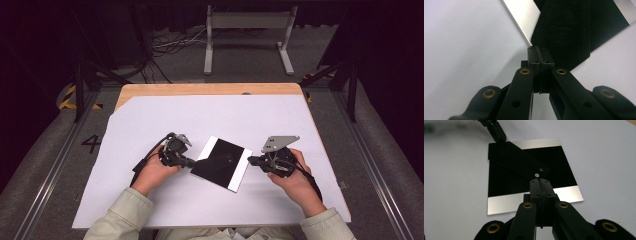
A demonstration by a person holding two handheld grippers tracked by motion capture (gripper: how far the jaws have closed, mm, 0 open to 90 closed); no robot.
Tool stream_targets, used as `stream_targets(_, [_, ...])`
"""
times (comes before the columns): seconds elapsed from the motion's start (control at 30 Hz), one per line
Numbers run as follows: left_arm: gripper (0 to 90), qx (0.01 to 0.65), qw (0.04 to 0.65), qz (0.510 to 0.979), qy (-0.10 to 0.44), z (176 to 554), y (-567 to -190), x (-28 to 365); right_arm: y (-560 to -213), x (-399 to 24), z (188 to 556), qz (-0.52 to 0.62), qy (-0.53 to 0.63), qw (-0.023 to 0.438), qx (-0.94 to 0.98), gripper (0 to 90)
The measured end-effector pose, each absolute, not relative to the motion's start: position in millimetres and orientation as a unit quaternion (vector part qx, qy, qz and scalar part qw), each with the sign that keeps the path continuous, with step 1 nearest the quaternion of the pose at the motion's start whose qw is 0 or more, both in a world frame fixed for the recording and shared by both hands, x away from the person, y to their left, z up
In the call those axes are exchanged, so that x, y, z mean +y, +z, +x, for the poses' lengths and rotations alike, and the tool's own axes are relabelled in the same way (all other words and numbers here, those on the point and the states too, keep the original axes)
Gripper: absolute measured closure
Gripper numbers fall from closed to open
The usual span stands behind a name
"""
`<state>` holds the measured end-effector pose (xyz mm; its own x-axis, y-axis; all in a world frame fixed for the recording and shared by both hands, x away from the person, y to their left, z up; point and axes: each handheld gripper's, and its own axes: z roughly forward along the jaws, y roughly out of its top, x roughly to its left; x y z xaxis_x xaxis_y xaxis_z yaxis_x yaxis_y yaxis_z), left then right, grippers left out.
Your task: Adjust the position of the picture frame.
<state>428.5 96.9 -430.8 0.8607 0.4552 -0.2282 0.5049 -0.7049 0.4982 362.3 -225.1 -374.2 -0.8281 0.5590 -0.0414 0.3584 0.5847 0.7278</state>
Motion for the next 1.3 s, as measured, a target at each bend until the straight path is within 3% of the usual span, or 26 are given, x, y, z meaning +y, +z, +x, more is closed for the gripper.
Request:
stream_targets(0.4, [90.0, 0.195, 0.282, 0.936, -0.080, 414, -427, 78, -379, -234, 356, 0.265, 0.372, 0.109, 0.883, 90.0])
stream_targets(1.0, [90.0, 0.152, 0.300, 0.934, -0.118, 403, -432, 54, -380, -238, 349, 0.257, 0.366, 0.086, 0.890, 90.0])
stream_targets(1.3, [90.0, 0.178, 0.330, 0.924, -0.075, 409, -417, 68, -399, -241, 341, 0.249, 0.327, 0.056, 0.910, 90.0])
